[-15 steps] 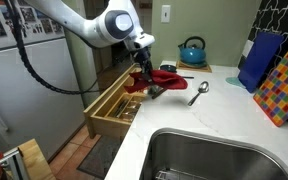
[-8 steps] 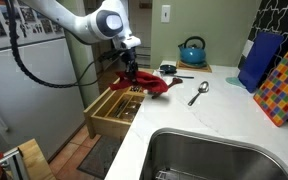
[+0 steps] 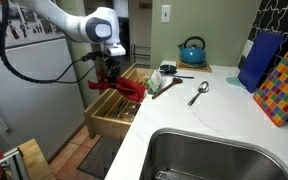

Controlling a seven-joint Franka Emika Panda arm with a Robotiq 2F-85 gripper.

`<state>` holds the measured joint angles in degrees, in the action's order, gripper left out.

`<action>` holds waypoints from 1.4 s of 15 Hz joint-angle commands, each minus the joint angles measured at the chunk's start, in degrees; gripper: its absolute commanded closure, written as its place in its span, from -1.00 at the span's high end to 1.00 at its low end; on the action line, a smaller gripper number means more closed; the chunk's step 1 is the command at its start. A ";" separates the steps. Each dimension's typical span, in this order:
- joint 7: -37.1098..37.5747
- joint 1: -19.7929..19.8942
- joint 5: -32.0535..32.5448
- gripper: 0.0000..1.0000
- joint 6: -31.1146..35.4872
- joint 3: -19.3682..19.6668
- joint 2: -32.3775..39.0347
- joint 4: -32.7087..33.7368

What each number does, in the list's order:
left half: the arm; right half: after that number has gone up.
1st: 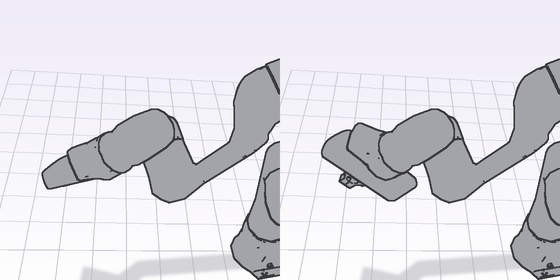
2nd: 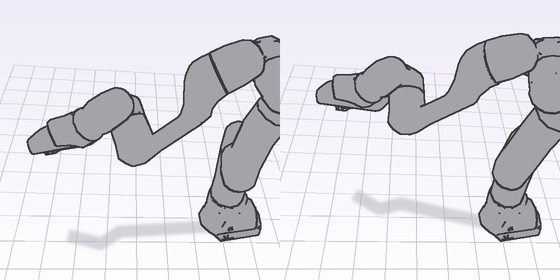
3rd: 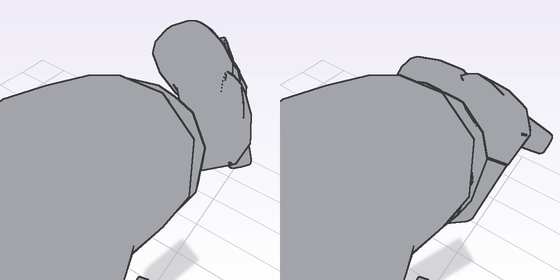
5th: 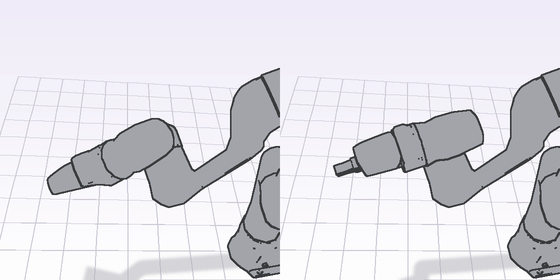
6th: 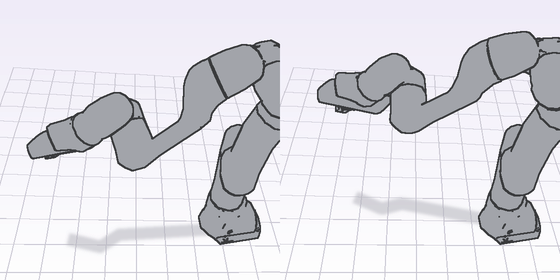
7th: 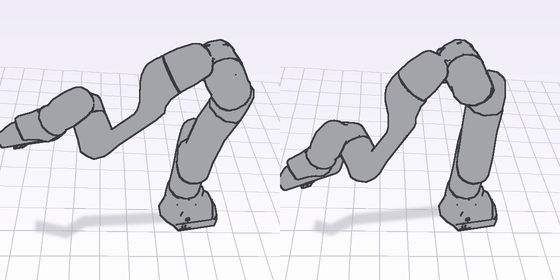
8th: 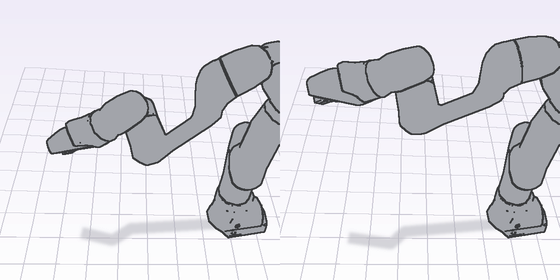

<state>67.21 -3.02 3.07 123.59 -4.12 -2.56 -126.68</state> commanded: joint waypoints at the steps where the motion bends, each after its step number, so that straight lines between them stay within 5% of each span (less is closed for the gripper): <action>1: -6.22 -0.40 -7.93 -0.94 -0.29 0.09 1.20 -1.52; 9: -7.70 -0.73 -2.35 -0.94 11.48 1.37 11.84 -1.39; 16: -4.68 -3.03 9.24 -0.94 25.22 7.31 21.53 0.72; 21: -5.43 -5.08 8.35 -0.94 29.89 9.93 26.79 3.58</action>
<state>60.75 -5.84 10.85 151.24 3.77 20.97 -125.28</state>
